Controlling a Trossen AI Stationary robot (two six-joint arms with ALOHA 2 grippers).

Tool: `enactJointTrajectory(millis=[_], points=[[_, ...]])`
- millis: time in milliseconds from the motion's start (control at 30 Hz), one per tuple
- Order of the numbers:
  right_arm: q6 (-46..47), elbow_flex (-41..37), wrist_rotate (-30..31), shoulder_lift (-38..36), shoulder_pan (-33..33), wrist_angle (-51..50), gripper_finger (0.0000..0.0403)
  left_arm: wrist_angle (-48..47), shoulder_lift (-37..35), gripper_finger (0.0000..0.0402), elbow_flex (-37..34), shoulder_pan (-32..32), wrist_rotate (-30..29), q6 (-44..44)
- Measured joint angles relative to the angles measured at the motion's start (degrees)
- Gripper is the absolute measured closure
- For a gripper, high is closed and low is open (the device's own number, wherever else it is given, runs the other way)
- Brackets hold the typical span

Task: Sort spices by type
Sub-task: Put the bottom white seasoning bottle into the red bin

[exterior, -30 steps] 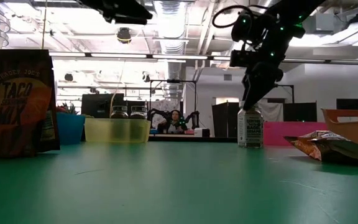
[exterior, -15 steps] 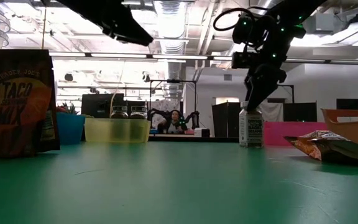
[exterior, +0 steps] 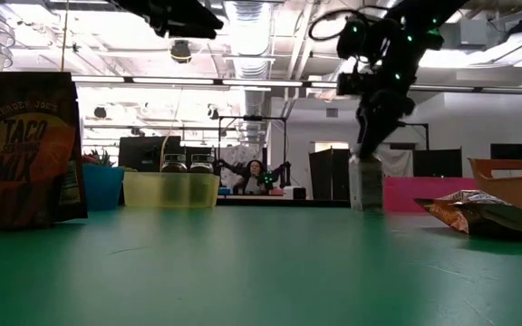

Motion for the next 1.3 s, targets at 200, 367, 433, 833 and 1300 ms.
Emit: enactJointTrajectory(millis=[200,367,433,833,1300], points=[[-0.2,6.6,0.5,-0.1,0.0,-2.3,0.0174,-1.4,-1.0,0.0111,0.0,0.1,0.0,-0.7],[-0.7,9.6,8.3,-2.6,-2.3,-0.5,0.0174,-3.1,-1.0,0.0111,0.0,0.1,0.0,-1.6],[0.2,9.6,9.0,-4.3,-4.6,2.2,0.0174,-3.9,-1.0,0.0111,0.0,0.1,-0.4,-1.6],[7.7,9.7,17.6,-9.6,-19.9,-2.0,0.0174,-4.5,-1.0,0.0111,0.0,0.1,-1.0,-0.7],[6.7,3.7,7.9,-4.5,-31.7,-4.5,0.0174,-4.0,-1.0,0.0111,0.0,0.1,-1.0,-1.4]])
